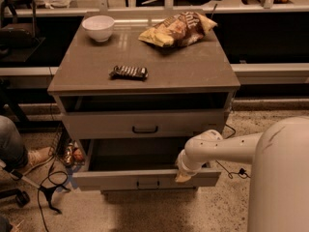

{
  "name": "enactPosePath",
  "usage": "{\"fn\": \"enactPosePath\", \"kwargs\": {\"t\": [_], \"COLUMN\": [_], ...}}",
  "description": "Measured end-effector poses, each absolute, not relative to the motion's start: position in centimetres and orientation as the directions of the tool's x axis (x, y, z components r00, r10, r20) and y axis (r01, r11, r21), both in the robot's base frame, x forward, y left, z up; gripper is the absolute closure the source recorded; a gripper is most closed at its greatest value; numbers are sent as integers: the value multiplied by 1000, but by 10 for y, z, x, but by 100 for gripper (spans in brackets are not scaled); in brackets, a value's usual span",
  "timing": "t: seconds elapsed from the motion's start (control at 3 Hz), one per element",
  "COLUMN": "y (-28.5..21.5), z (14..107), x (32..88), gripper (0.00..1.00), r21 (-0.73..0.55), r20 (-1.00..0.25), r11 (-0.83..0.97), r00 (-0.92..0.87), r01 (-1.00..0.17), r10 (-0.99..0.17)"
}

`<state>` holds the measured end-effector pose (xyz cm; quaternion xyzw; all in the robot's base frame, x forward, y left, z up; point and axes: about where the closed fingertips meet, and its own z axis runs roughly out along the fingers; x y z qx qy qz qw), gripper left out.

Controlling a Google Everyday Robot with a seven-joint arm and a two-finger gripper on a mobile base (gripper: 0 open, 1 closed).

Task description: Open middle drawer

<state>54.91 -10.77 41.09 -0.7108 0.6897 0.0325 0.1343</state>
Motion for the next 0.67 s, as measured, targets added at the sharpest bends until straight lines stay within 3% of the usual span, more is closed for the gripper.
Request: {"fn": "enactPosePath", "kwargs": {"t": [0.33, 0.67], "y": [-107, -109], "z": [410, 410], "x": [548, 542], "gripper": [7, 0], "r21": [-143, -135], "r20": [-232, -221], "r11": [-14, -22], "r00": [47, 52], "r01": [-990, -991], "r10": [-972, -974]}}
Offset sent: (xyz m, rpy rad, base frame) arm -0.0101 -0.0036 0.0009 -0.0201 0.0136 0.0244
